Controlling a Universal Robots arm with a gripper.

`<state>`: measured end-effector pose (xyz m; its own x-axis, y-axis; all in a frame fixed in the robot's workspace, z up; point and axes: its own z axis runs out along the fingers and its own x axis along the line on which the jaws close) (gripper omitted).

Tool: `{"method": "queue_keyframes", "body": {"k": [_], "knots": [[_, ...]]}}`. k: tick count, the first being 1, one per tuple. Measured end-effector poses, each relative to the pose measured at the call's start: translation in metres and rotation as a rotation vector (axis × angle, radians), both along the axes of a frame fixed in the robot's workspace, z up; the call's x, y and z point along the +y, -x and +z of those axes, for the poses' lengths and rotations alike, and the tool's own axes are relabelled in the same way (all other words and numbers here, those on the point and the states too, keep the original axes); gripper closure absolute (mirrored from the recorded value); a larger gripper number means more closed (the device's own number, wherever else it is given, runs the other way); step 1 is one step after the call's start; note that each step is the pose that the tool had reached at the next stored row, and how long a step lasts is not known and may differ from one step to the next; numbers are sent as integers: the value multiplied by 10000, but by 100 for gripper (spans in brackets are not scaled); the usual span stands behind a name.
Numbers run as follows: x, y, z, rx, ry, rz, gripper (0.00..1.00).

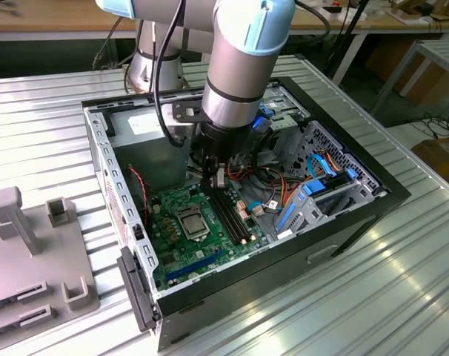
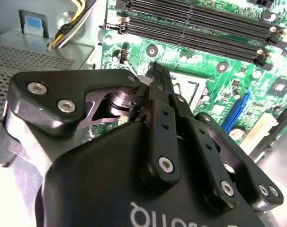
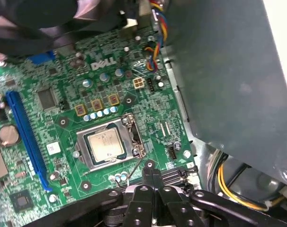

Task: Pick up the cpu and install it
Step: 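Install the first cpu locking lever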

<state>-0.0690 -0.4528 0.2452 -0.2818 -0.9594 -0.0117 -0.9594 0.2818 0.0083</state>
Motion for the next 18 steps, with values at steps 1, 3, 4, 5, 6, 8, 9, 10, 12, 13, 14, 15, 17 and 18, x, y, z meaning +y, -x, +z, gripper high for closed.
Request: {"method": "queue_keyframes", "body": {"k": [1,3,4,5,6,8,9,10,12,13,14,15,17,18], "knots": [[0,0,0,-2,0,123,89],[0,0,-1,-21,-1,321,89],[0,0,-1,-29,1,411,89],[0,0,-1,-35,18,525,89],[0,0,-1,-36,40,617,89],[0,0,0,-34,119,987,89],[0,0,0,-33,165,1167,89],[0,1,0,-31,211,1288,89],[0,14,3,-21,383,1404,89],[0,18,5,-17,422,1408,89],[0,22,8,-16,449,1409,89],[-1,27,11,-15,468,1409,89],[-3,28,14,-13,500,1412,89],[-9,29,17,-10,539,1410,89]]}}
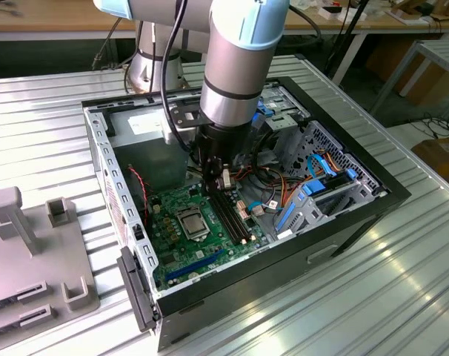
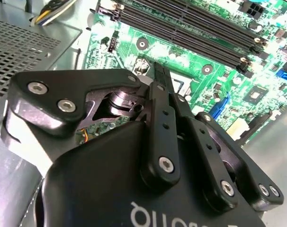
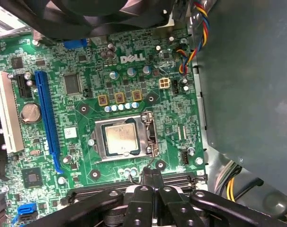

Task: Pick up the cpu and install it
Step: 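Install the first cpu locking lever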

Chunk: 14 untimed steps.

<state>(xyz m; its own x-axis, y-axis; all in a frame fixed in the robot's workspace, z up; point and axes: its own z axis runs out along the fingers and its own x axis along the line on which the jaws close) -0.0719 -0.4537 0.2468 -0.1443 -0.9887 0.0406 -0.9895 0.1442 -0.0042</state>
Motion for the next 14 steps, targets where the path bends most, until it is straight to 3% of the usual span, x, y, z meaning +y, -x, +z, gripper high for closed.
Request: {"method": "queue_keyframes", "body": {"k": [3,6,10,14], "knots": [[-7,1,4,0,164,-1,89],[-7,0,3,0,246,8,89],[-13,1,-21,0,265,102,89],[-47,0,-43,-2,261,166,89]]}}
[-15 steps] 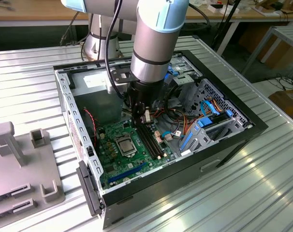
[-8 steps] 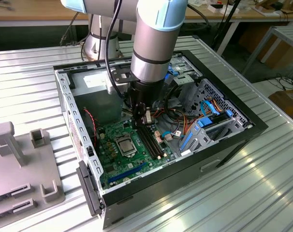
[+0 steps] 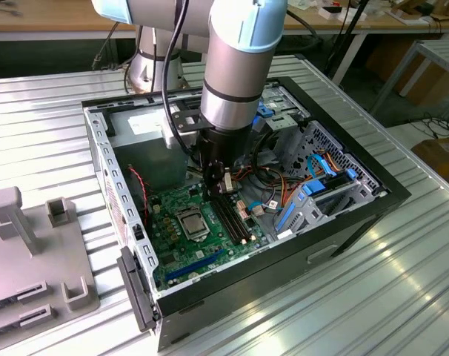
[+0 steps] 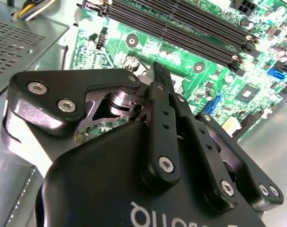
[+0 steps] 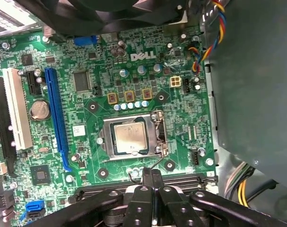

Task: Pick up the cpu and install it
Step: 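Install the first cpu locking lever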

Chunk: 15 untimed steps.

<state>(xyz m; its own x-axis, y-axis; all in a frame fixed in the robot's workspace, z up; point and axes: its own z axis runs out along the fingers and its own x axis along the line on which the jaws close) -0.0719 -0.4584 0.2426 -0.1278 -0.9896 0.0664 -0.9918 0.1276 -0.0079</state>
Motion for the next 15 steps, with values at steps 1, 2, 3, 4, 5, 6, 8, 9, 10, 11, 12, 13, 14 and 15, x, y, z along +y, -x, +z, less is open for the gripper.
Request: {"method": "queue_keyframes", "body": {"k": [1,2,3,4,5,6,8,9,10,11,12,13,14,15], "knots": [[-20,1,-1,-1,1,17,89],[-46,1,-2,-2,2,31,89],[-59,2,-3,-3,1,37,89],[-73,2,-3,-3,1,45,89],[-93,2,-5,-5,1,58,89],[-101,2,-7,-5,-1,64,89],[-118,2,-13,-6,0,82,89],[-127,2,-15,-6,0,89,89],[-135,3,-17,-7,1,96,89],[-143,3,-20,-7,1,102,89],[-155,3,-26,-6,2,110,89],[-162,3,-30,-6,2,115,89],[-172,3,-36,-7,1,118,89],[-178,4,-40,-7,1,120,89]]}}
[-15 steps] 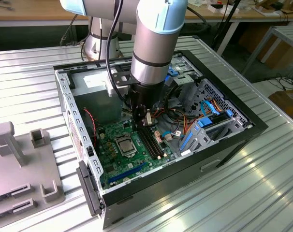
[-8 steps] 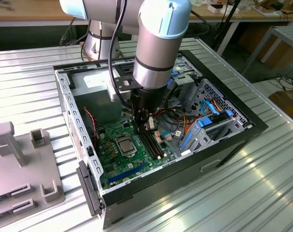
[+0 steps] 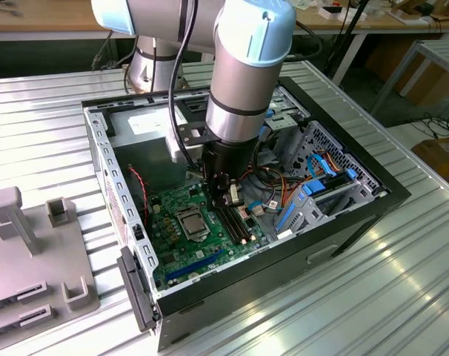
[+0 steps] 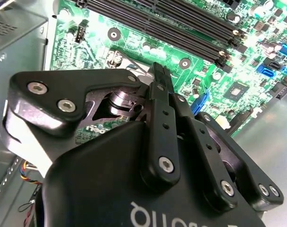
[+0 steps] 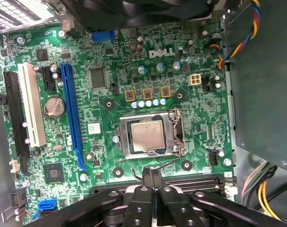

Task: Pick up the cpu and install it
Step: 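Install the first cpu locking lever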

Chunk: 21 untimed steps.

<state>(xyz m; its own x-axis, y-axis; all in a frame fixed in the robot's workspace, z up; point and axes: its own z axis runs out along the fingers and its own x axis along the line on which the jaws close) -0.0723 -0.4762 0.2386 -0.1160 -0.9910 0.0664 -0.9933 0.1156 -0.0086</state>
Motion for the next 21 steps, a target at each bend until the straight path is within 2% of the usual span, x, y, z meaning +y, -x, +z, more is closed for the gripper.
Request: {"method": "queue_keyframes", "body": {"k": [6,12,19,21], "knots": [[-75,4,-33,-9,-34,22,89],[-86,10,-43,-30,-30,114,89],[-88,14,-91,-61,-45,218,89],[-102,17,-113,-66,-54,229,89]]}}
